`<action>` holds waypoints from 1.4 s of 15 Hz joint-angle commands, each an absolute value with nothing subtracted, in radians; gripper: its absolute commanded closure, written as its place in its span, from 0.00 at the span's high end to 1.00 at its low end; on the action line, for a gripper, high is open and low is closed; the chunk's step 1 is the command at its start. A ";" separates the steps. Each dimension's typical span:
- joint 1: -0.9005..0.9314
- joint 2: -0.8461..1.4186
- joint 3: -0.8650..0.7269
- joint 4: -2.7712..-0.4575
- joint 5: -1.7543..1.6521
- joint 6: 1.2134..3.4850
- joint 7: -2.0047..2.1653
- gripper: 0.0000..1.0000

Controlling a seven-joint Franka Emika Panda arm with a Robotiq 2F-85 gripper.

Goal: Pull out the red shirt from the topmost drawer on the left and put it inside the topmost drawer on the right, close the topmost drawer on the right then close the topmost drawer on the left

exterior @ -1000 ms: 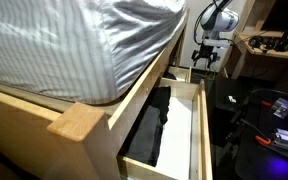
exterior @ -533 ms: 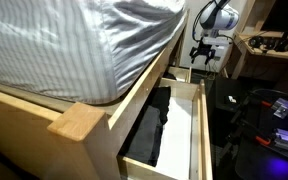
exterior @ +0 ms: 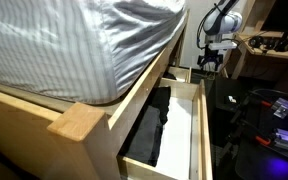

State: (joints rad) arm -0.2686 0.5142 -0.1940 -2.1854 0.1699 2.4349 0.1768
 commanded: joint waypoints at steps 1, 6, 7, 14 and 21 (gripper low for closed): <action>-0.194 0.478 -0.269 -2.259 0.058 2.356 0.265 1.00; -0.171 0.512 -0.284 -2.250 0.007 2.348 0.318 1.00; -0.166 0.512 -0.286 -2.253 0.004 2.347 0.324 1.00; 0.020 0.617 -0.283 -2.289 -0.092 2.580 0.524 1.00; 0.023 0.596 -0.304 -2.278 -0.082 2.520 0.516 1.00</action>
